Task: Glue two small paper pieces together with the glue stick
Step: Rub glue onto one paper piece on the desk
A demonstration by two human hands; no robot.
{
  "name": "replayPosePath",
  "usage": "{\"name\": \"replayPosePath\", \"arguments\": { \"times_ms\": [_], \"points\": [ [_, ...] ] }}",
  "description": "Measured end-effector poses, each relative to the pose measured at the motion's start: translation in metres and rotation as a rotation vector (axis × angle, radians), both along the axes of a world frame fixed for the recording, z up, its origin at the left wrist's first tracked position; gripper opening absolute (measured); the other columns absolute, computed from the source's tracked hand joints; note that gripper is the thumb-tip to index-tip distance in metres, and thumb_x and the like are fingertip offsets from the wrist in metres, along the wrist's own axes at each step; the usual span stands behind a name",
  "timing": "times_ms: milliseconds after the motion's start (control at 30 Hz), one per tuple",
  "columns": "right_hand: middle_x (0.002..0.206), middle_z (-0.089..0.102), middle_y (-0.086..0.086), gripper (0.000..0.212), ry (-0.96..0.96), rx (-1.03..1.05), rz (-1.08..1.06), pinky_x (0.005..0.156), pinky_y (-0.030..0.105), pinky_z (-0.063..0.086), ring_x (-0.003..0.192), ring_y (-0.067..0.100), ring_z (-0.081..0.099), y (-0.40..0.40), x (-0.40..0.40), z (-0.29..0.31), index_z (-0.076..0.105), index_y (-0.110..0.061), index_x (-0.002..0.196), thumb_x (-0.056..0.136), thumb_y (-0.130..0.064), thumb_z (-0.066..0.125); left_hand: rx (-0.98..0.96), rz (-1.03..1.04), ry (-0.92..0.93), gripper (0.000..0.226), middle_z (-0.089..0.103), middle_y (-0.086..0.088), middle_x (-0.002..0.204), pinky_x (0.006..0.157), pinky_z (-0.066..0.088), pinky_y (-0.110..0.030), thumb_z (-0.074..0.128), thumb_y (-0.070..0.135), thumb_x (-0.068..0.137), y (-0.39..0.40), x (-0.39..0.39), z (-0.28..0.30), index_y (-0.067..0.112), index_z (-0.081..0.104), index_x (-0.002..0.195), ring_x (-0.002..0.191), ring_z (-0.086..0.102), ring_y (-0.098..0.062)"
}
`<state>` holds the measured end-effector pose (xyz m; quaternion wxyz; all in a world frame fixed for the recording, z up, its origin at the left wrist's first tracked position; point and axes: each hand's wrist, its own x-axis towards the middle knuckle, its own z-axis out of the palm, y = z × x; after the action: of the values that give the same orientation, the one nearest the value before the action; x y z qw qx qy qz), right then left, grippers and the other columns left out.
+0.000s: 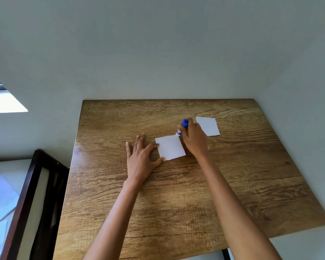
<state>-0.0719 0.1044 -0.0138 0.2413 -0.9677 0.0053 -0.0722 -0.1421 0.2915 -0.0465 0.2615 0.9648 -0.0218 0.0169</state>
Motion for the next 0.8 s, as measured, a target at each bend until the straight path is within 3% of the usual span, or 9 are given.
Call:
{"name": "replayPosePath", "arguments": {
  "times_ms": [167,300,433,633,800],
  "points": [
    [0.078,0.055,0.003,0.03,-0.074,0.293,-0.118,0.049,0.019,0.029,0.065,0.015,0.051,-0.001,-0.009,0.004,0.049,-0.009,0.105,0.096,-0.037,0.044,0.034,-0.038,0.047,0.055,0.003,-0.009,0.158,0.113,-0.01,-0.052,0.062,0.053,0.077,-0.002,0.004,0.005,0.035,0.046,0.127,0.145,-0.008,-0.025],
    [0.082,0.055,0.004,0.027,-0.056,0.267,-0.056,0.051,0.022,0.034,0.068,0.016,0.052,-0.003,-0.013,0.004,0.049,-0.011,0.102,0.096,-0.037,0.044,0.206,-0.21,0.1,0.065,-0.016,-0.012,0.156,0.106,-0.019,-0.056,0.06,0.043,0.083,-0.008,0.019,0.017,0.042,0.027,0.14,0.14,-0.026,-0.03],
    [0.084,0.055,0.005,0.03,-0.042,0.193,-0.042,0.058,0.029,0.041,0.073,0.019,0.054,-0.004,-0.012,0.001,0.05,-0.009,0.106,0.096,-0.037,0.045,0.337,-0.343,0.232,0.064,-0.02,-0.011,0.155,0.105,-0.021,-0.056,0.057,0.042,0.086,-0.012,0.036,0.026,0.047,0.023,0.14,0.139,-0.028,-0.03],
    [0.084,0.056,0.007,0.035,-0.065,0.103,-0.032,0.061,0.03,0.038,0.074,0.019,0.052,-0.007,-0.012,-0.004,0.051,-0.008,0.106,0.094,-0.04,0.045,0.282,-0.324,0.296,0.06,-0.019,-0.009,0.156,0.106,-0.021,-0.055,0.052,0.055,0.084,-0.009,0.037,0.02,0.049,0.026,0.138,0.14,-0.028,-0.029],
    [0.088,0.061,0.011,0.032,-0.073,0.068,-0.02,0.063,0.032,0.04,0.078,0.022,0.054,-0.008,-0.012,-0.007,0.052,-0.007,0.108,0.095,-0.036,0.048,0.234,-0.282,0.198,0.06,-0.012,-0.01,0.157,0.108,-0.018,-0.057,0.054,0.061,0.079,-0.013,0.036,0.013,0.046,0.036,0.134,0.142,-0.022,-0.03]
  ]
}}
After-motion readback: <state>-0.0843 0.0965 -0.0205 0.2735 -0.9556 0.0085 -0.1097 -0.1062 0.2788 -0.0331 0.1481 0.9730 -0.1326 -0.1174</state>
